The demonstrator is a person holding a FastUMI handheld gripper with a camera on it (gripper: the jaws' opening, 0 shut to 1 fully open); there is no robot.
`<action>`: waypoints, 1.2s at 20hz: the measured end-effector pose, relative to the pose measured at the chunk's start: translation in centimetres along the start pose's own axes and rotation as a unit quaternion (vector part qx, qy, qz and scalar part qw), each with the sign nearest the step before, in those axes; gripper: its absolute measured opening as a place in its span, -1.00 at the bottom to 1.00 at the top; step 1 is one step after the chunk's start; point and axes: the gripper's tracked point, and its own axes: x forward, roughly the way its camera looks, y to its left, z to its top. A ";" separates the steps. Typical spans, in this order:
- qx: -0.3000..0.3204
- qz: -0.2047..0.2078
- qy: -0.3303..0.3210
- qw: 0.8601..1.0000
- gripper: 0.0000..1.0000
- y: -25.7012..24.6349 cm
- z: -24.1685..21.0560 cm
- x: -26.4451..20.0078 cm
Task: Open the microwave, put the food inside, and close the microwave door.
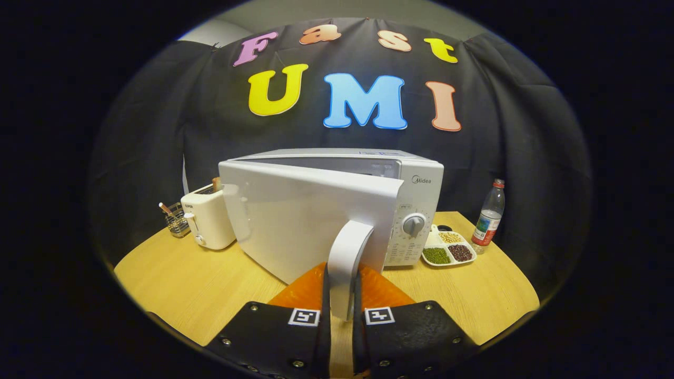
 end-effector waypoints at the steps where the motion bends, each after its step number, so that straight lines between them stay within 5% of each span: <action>1: 0.000 0.001 0.002 1.000 -0.62 0.6 -0.3 -0.4; 24: -0.030 0.052 0.003 0.998 -0.54 15.7 -4.7 -9.6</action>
